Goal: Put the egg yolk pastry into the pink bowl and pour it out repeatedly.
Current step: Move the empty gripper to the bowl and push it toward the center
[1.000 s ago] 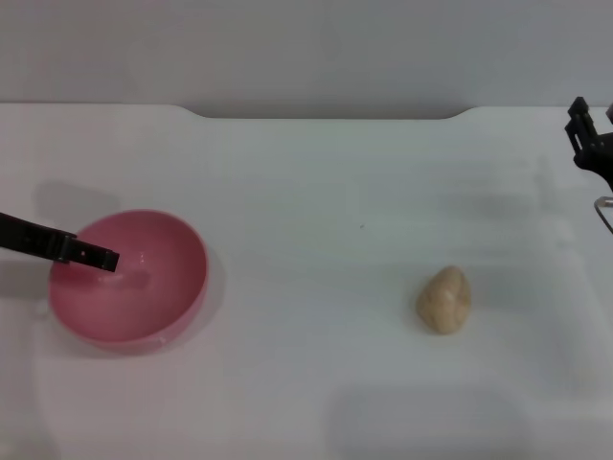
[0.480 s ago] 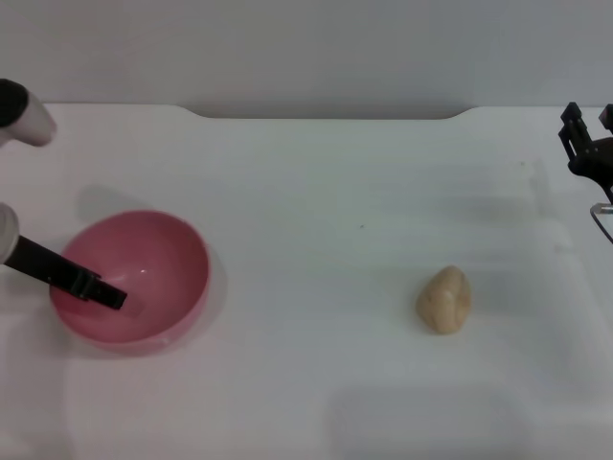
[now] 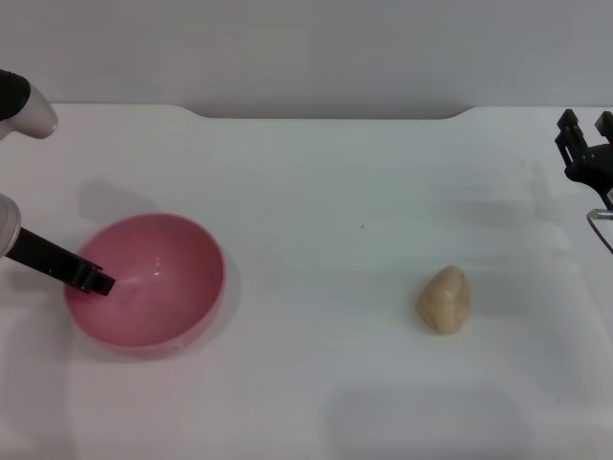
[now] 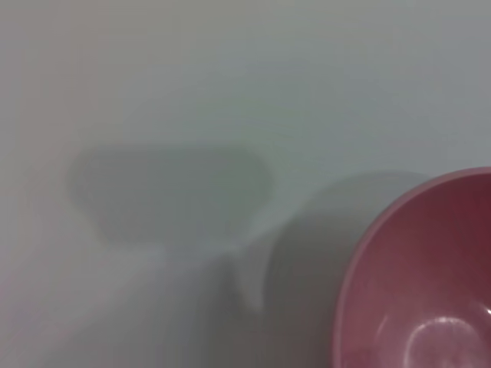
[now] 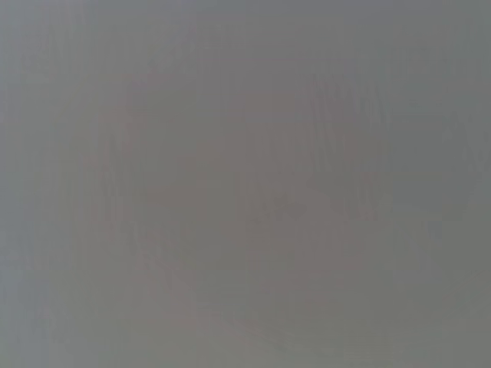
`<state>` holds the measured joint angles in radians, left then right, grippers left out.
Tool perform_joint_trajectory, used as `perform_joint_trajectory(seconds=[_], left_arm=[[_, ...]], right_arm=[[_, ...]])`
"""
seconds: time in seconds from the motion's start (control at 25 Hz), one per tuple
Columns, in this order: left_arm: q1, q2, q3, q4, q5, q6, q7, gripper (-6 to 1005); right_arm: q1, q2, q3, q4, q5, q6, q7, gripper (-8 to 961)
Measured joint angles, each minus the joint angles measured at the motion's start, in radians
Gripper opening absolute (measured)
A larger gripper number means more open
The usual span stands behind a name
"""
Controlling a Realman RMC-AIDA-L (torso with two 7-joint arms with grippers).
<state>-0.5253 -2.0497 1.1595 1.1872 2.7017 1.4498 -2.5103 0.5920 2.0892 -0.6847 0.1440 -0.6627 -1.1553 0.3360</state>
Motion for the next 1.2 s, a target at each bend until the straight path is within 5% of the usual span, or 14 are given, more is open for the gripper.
perform_joint_trajectory(seconds=[0.4,0.64,0.92,1.2], left_arm=[[-0.001,0.002,-0.003,0.0,0.001,-0.008,0.004,91],[-0.009,0.0,-0.051,0.0,0.0,-0.034,0.003,1],[-0.018,-0.001,-0.099,0.0,-0.004,-0.053,-0.005,-2],[-0.021,-0.003,-0.116,0.0,-0.007,-0.075,-0.007,0]], right_arm=[[0.042,-0.002,-0.003,-0.002,-0.015,0.014,0.119,414],[0.162,-0.01,-0.007,-0.087,-0.189,0.289,0.443,411],[0.258,-0.023,-0.184,-0.318,-0.784,0.389,1.184,407],[0.257,-0.037,-0.287,-0.749,-1.572,-0.001,2.021,404]])
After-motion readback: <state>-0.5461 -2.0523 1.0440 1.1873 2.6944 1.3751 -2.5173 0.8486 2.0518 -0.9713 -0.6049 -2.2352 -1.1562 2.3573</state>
